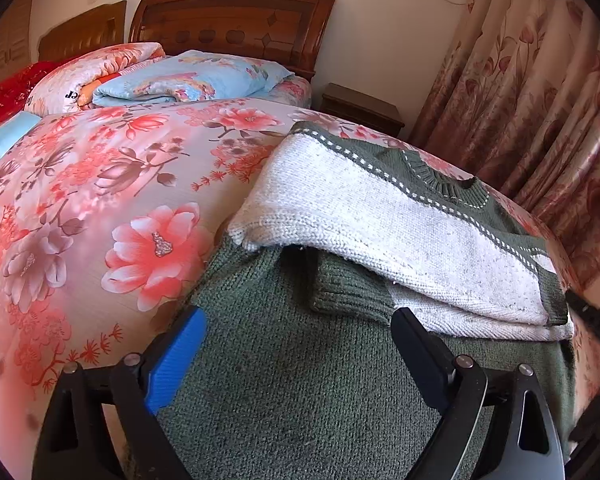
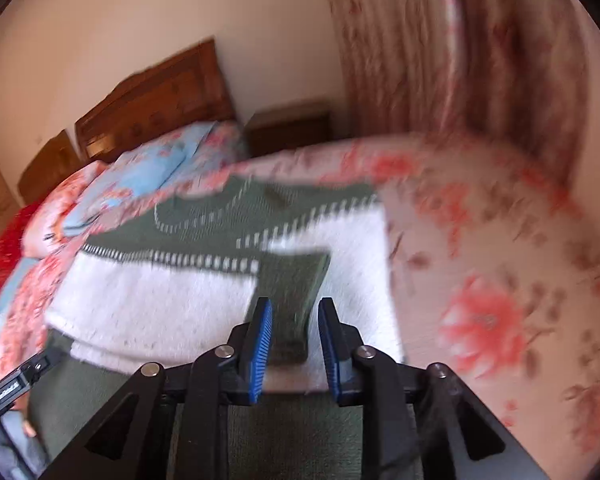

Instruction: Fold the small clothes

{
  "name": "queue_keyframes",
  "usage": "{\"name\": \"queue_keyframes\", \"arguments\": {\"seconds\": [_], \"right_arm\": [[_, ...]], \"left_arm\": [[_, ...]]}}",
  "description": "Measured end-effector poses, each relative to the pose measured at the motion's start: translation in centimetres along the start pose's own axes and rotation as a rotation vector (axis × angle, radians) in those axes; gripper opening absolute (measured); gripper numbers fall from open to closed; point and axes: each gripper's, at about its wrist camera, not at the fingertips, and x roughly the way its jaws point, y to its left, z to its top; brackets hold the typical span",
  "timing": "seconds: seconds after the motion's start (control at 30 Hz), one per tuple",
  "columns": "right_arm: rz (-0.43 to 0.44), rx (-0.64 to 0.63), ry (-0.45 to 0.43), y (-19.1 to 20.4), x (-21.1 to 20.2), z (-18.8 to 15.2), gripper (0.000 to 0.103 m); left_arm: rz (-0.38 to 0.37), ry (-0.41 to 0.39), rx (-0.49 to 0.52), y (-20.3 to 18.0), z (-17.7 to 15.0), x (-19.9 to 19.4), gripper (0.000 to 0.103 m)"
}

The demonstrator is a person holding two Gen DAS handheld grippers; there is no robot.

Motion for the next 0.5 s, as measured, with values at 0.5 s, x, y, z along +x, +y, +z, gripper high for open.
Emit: {"name": "queue_keyframes", "arguments": {"seconds": [0.5], "right_arm": [[0.037, -0.233, 0.082, 3.1, 2.4, -1.7, 0.032]], "left_arm": [[-0.089, -0.177, -0.049, 1.0, 0.3, -3.7, 0.103]]}}
